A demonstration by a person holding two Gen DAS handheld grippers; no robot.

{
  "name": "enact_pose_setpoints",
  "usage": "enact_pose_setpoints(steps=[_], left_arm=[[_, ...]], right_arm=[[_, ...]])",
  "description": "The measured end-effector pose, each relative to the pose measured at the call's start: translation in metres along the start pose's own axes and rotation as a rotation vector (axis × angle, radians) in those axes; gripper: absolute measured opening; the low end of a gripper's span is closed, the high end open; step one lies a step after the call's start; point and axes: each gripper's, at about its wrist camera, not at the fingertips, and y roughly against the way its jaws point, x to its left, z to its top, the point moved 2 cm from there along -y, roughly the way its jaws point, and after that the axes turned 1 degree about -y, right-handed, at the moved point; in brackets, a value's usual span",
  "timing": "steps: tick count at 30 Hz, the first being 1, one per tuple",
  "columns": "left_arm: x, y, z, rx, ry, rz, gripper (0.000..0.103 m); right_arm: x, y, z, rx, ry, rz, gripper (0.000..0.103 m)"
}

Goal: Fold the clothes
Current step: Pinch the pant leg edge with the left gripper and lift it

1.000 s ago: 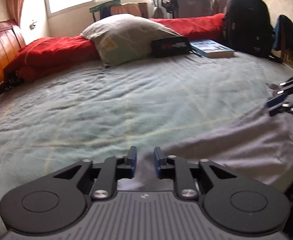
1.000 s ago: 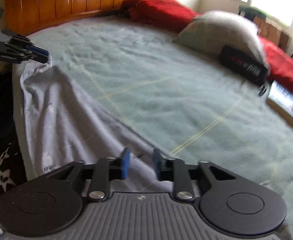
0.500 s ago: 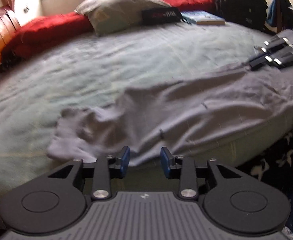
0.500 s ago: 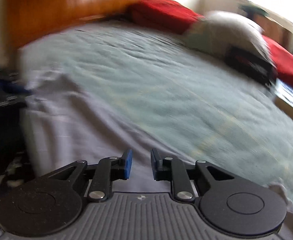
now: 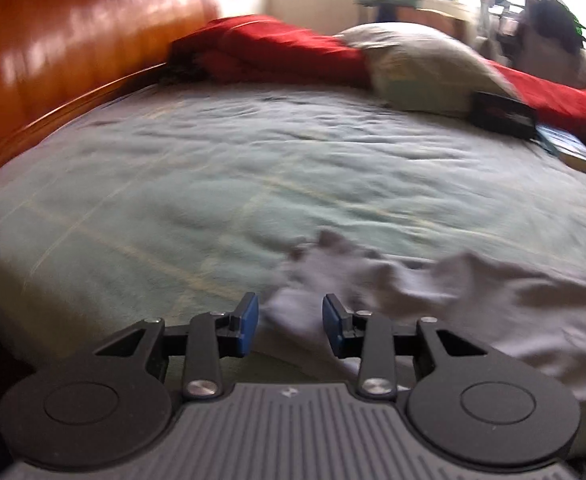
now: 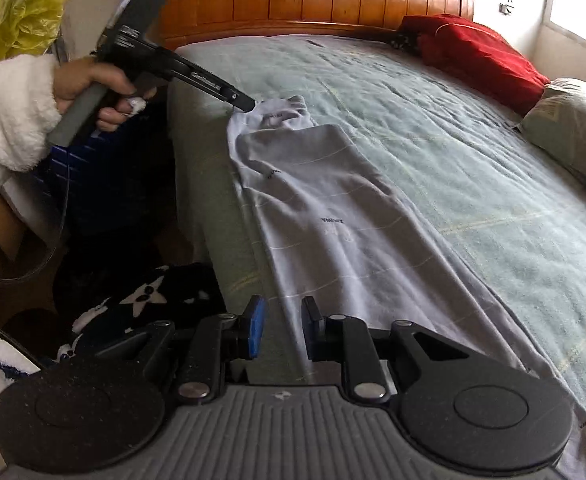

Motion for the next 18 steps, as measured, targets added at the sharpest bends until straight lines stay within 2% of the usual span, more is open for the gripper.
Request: enact_pose_setpoints(steps=[3,6,9,12,18], left_arm=[[0.004,-0.006,0.000,-0.016,0.008,-0.012,0.035],[-0.004,-0.004,0.001,-0.057,-0.056,-0.002,0.035],[-0.019,-0.003,0.007,-0.094,-0.151,-0.026,0.035],[-0.028,-0.016,0.013,-0.079,-0.193,-0.067,0.035],[-0.029,-0.031,0.009,-0.031,-0.185,-0.112,0.031]], right_arm=[[-0.002,0.003,-0.001,0.001,-0.011,-0.013,0.027],[-0.004,0.002,-0.001,0.003,-0.023,-0.021,0.028],[-0.007,0.001,-0.002,0.005,-0.035,-0.029,0.028],[-0.008,0.001,-0.002,0.006,-0.041,-0.038,0.029],[-0.012,0.003,-0.002,0.000,-0.055,-0.057,0.035]])
